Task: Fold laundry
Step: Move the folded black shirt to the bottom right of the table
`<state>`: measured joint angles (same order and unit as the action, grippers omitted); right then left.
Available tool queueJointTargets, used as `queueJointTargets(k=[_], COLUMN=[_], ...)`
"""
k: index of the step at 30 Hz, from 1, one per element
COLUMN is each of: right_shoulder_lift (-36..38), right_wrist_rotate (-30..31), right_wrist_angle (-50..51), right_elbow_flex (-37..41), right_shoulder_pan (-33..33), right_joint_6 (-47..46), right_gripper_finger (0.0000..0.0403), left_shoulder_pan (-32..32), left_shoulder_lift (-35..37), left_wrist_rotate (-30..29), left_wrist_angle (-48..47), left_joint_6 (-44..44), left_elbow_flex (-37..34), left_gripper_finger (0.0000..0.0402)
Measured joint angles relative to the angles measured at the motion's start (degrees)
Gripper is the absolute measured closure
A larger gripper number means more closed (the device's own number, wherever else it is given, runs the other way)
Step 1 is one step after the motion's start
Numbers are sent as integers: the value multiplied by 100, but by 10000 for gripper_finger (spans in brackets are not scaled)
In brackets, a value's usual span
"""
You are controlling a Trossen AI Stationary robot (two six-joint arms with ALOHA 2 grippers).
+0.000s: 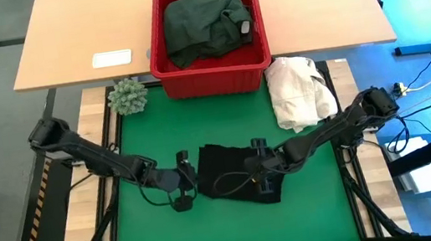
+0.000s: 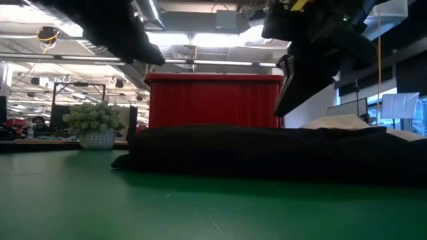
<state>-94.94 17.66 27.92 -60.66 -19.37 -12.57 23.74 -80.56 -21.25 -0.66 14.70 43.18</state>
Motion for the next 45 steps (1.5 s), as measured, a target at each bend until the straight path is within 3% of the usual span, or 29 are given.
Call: queueJointTargets(k=[5,13,20,25,32,40,45], right_shoulder_lift=[246,1188,1272,1263,1263,1263,1345], right_wrist_rotate=[277,331,18,-533,-1462,-2582,-2281], right_wrist_angle=[281,-117,-250,-236,-231,-604,84], right_elbow_flex=[170,1265,2059,2205,2208,2208,1967], right_shoulder_pan=[115,719,1207,1215,768,-213,-589], right_joint_6=[-103,-458,-673,-699,-856,-1281,-1576], right_gripper_finger=[403,403,403,403,403,403,403], left_shoulder_pan=[0,-2,-80,-223,-676,-1194,-1318], left_shoulder_lift=[-527,-1319,-1699,-1765,-1767,-1767,-1534], left_wrist_rotate=[352,1070,1166,826,367,82,85], left_wrist_angle=[466,1130,1226,1196,1128,826,717], left_joint_6=[24,39,173,174,170,-4,-258], left_elbow_flex=[1,0,-4,-4,-4,-4,-4], left_gripper_finger=[400,400,400,400,400,400,400])
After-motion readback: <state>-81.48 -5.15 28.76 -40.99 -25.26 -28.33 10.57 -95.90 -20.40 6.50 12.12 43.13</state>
